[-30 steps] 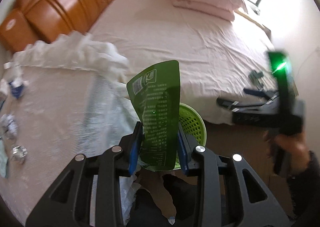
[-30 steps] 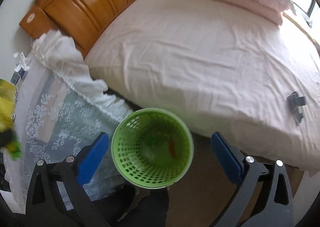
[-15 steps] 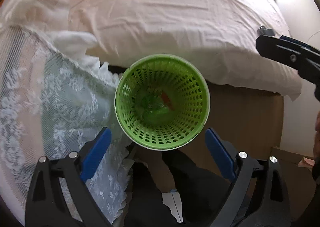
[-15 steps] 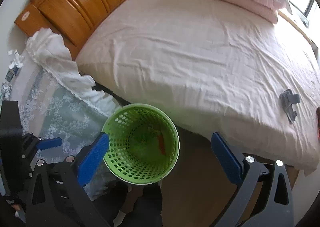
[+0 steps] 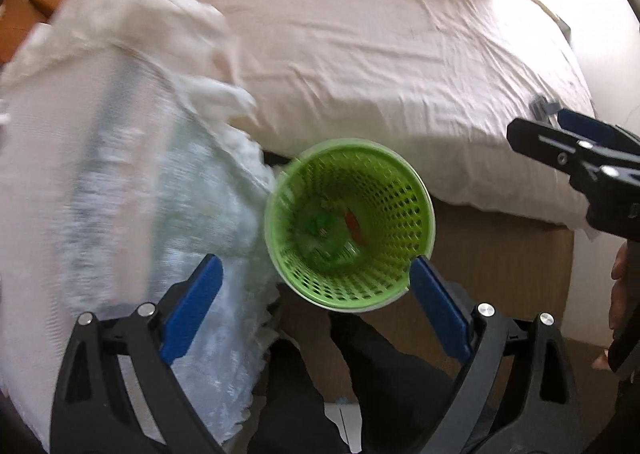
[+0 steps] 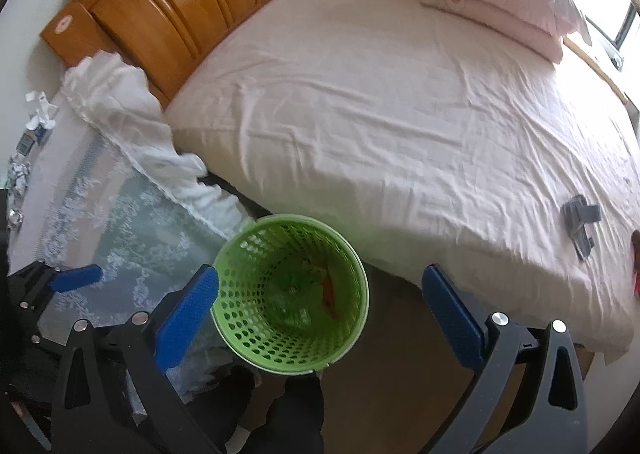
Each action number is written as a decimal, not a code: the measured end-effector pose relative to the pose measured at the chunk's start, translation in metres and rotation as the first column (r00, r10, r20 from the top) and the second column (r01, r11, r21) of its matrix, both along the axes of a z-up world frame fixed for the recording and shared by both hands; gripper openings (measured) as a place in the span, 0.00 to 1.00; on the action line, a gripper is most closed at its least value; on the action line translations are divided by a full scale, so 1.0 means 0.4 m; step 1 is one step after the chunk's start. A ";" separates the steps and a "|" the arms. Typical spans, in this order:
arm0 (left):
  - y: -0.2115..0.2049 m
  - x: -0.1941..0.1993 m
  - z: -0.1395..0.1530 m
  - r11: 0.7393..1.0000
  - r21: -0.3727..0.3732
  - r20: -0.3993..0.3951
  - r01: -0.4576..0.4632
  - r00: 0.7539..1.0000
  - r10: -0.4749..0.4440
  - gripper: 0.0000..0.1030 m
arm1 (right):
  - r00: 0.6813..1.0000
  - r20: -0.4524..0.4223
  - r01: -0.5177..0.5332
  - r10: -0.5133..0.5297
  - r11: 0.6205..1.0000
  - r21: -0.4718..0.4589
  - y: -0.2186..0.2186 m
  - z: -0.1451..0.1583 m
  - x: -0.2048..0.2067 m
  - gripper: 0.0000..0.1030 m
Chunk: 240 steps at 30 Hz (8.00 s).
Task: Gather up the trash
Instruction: 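Move both open tools back over the trash on the bed, then grasp the light blue towel with the left tool, then lift the towel with the left tool while the right tool moves toward the snack wrapper, then grasp the green-and-white snack wrapper with the right tool while the left tool holds the towel, then carry the wrapper and towel in both tools over the green basket, then open the right tool to drop the wrapper while the left tool releases the towel into the basket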
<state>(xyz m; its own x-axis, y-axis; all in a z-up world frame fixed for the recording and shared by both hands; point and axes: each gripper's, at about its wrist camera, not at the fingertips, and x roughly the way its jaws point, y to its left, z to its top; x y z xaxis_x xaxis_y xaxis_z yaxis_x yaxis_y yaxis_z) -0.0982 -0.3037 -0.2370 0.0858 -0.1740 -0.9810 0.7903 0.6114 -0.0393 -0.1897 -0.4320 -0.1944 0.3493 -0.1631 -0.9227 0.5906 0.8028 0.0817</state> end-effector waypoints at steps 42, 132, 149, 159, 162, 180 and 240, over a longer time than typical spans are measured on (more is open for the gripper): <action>0.971 0.563 0.292 0.623 -0.282 0.258 -0.730 0.568 0.782 0.93 | 0.749 0.272 -0.604 0.604 0.791 -0.096 0.665 0.282 0.630 0.98; 1.112 0.663 0.309 0.528 -0.319 0.207 -0.787 0.486 0.849 0.25 | 0.673 0.243 -0.708 0.699 0.704 -0.064 0.828 0.217 0.865 0.98; 1.290 0.467 0.348 0.423 -0.332 0.214 -0.843 0.370 0.904 0.26 | 0.906 0.090 -0.415 0.415 0.910 -0.017 1.203 -0.004 1.310 0.98; 1.325 0.469 0.324 0.429 -0.337 0.197 -0.838 0.383 0.903 0.26 | 0.882 0.018 -0.469 0.471 0.879 -0.084 1.220 -0.071 1.345 0.63; 1.330 0.471 0.332 0.431 -0.342 0.206 -0.835 0.381 0.901 0.26 | 0.866 0.055 -0.493 0.497 0.866 -0.081 1.209 -0.062 1.323 0.60; 1.166 0.422 0.413 0.552 -0.372 0.204 -0.746 0.514 0.833 0.26 | 0.688 0.335 -0.673 0.643 0.739 -0.038 0.950 0.306 0.840 0.59; -0.022 0.005 0.048 0.986 -0.138 -0.075 0.091 0.992 -0.102 0.92 | 0.983 0.104 0.153 -0.151 0.988 -0.007 -0.075 0.055 -0.041 0.98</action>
